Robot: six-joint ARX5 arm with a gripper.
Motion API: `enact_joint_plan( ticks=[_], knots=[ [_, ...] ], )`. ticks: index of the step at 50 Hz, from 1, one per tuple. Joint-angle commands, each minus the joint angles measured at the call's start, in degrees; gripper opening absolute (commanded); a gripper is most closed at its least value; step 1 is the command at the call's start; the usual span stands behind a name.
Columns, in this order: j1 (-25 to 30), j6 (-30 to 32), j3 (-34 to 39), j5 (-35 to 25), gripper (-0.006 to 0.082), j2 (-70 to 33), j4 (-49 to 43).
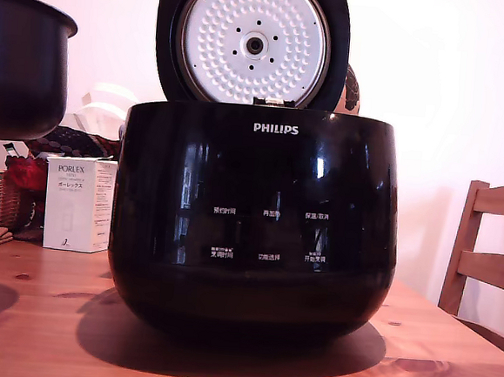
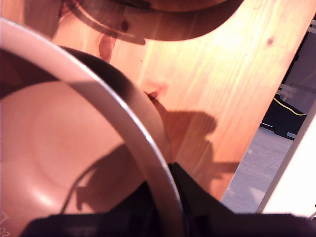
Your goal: Place the pot you are holding inside the rice cooker
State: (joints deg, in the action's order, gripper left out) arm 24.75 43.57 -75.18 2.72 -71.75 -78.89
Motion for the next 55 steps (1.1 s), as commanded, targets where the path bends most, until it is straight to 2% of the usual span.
enact_joint_plan(
  ticks=[1,17,30,55],
  knots=[
    [0.17,-4.61,-2.29,2.27,-0.0024,0.63,0.98],
    [0.17,-4.59,-11.02,2.12,-0.0024,0.96,0.92],
    [3.45,-4.57,-18.40,-1.90,-0.0024,0.90,0.94],
    [13.60,-6.14,-19.56,-7.15,-0.0024,-1.55,2.75]
  ],
)
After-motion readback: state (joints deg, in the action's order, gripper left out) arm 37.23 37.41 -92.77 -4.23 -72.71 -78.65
